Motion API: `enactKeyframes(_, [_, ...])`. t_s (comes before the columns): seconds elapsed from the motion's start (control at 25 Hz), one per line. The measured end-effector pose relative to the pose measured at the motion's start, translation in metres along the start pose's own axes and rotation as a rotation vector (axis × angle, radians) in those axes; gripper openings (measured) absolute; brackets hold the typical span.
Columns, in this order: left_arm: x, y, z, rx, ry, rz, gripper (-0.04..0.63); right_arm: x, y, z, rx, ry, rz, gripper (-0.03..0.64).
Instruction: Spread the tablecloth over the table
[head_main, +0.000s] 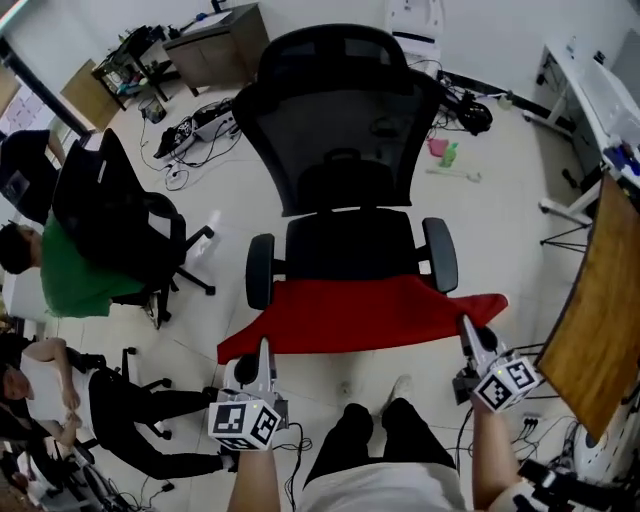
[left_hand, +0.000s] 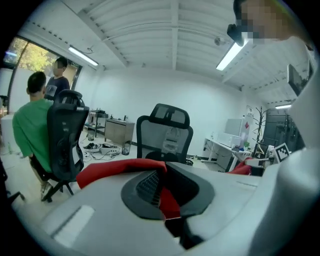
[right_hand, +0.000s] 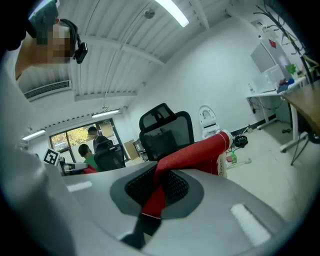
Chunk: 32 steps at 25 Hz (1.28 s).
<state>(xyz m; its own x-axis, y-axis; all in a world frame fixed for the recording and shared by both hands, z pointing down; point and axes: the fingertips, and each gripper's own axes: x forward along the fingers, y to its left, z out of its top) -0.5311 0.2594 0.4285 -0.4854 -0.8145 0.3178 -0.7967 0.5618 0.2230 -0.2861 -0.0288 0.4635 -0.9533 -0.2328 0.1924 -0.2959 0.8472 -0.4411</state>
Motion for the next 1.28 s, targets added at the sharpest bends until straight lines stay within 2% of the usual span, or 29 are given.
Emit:
enactKeyframes(0.2, [-0.016,-0.028,0.076,0.083,-0.086,-0.033,0.015,-0.022,0.031,0.069,-0.082,-0.054,-0.016,0.021])
enactKeyframes(0.36, [-0.017,-0.053,0.133,0.101,-0.171,-0.091,0.015,-0.047,0.049,0.123,-0.180,-0.122,-0.034,0.021])
enactKeyframes(0.56, [-0.016,-0.091,0.167,0.111,-0.218,-0.198,0.015,-0.091,0.055,0.166,-0.245,-0.207,-0.102,0.021])
enactKeyframes(0.68, [-0.008,-0.122,0.177,0.118,-0.228,-0.280,0.015,-0.124,0.050,0.185,-0.272,-0.261,-0.169,0.021])
enactKeyframes(0.84, [0.011,-0.167,0.176,0.149,-0.211,-0.413,0.015,-0.174,0.037,0.185,-0.277,-0.288,-0.290,0.021])
enactKeyframes(1.12, [0.028,-0.259,0.144,0.178,-0.137,-0.633,0.015,-0.283,0.020,0.159,-0.220,-0.313,-0.518,0.021])
enactKeyframes(1.28, [0.020,-0.306,0.123,0.206,-0.104,-0.711,0.015,-0.337,0.011,0.147,-0.225,-0.332,-0.618,0.021])
